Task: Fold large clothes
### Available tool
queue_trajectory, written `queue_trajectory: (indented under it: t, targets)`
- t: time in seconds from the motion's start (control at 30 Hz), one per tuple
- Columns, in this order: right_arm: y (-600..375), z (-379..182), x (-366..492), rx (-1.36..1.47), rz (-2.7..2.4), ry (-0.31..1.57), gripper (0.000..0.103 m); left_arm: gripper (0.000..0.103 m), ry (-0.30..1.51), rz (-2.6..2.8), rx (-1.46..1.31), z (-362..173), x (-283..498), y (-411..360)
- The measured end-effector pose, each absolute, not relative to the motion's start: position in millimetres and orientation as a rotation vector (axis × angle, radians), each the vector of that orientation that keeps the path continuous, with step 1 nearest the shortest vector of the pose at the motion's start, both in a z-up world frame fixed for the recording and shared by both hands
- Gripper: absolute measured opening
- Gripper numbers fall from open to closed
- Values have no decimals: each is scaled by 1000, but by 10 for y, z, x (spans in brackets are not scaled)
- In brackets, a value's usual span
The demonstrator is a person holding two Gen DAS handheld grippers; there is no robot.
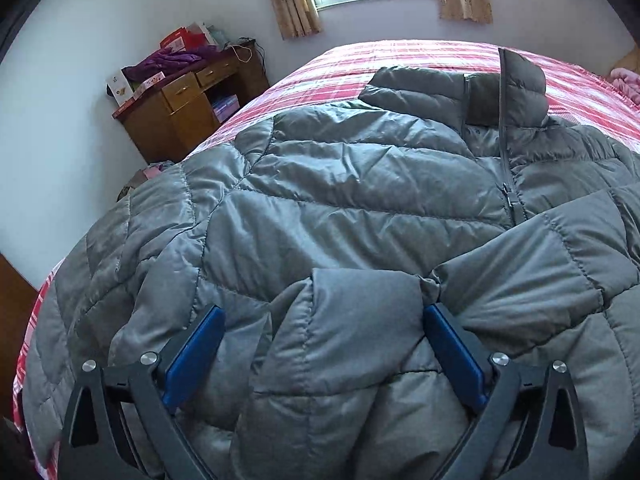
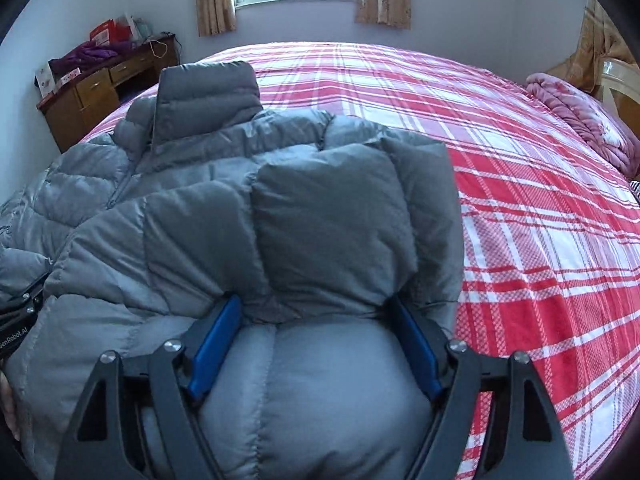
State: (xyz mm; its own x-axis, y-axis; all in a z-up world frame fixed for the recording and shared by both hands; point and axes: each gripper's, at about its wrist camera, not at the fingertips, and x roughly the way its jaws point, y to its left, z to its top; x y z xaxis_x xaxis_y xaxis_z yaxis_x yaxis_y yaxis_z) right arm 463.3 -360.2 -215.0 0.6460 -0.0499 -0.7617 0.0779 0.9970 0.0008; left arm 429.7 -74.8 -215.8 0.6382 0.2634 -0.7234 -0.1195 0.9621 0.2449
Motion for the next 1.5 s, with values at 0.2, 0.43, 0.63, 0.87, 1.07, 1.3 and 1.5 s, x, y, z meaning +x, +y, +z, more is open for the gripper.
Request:
queue_trajectory:
  t: [0.2, 0.43, 0.63, 0.87, 1.07, 1.3, 1.5]
  targets:
    - [-3517, -1881, 4550, 0, -105, 851, 80, 100, 793, 142, 52, -1690, 3998, -545]
    - [-3045, -1625, 4101, 29, 39, 764, 81, 100, 835, 163, 191, -2039, 3958, -755]
    - [-2872, -2135, 4235, -24, 73, 878, 81, 102, 872, 131, 106, -2171, 4029, -637]
    - [-2822, -2192, 4288, -69, 45, 885, 83, 102, 884, 118, 67, -2209, 4047, -606]
    - [-2841, -2198, 4277, -64, 46, 885, 83, 102, 882, 121, 74, -2214, 4045, -613]
    - [-2829, -2207, 4277, -72, 39, 885, 84, 102, 882, 121, 73, -2214, 4044, -615]
    - [-2837, -2212, 4288, -73, 36, 888, 85, 102, 896, 110, 66, -2209, 4068, -613]
